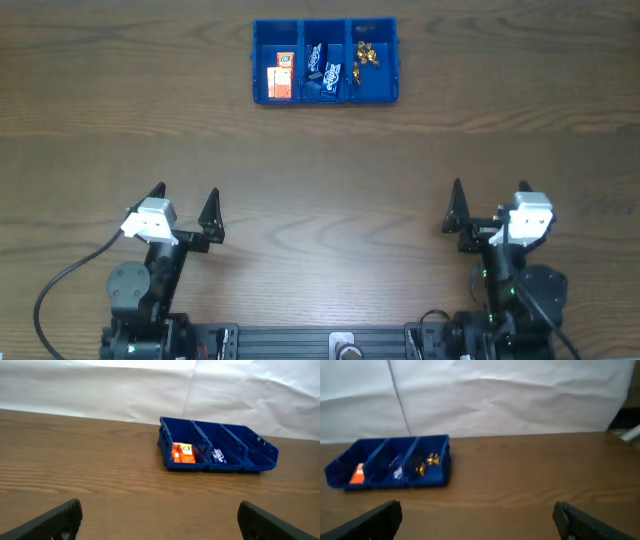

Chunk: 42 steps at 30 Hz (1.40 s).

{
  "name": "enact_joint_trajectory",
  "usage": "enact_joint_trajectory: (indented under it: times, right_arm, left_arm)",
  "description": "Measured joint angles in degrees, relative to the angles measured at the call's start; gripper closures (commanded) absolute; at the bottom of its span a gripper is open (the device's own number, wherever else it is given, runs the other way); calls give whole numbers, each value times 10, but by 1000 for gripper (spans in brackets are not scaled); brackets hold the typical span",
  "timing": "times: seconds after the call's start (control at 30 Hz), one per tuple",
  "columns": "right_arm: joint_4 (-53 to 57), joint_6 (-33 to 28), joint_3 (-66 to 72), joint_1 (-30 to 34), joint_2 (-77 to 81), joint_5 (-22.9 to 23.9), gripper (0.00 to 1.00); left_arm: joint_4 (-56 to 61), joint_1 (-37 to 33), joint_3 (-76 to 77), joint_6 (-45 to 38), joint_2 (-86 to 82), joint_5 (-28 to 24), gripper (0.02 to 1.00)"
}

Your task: Sort Candies Into Trays

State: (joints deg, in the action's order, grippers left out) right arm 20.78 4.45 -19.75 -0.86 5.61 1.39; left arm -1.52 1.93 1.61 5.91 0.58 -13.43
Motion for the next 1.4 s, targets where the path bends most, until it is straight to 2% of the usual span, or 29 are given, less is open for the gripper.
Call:
enact_joint_trajectory:
  times: [0.3, 1.4]
  right_arm:
    - [-189, -38, 176, -5, -50, -25, 3]
    - [-168, -47, 193, -6, -50, -31, 3]
  left_arm:
    - [0, 0, 0, 0, 0, 0, 23]
    - [0, 0, 0, 0, 0, 0, 20]
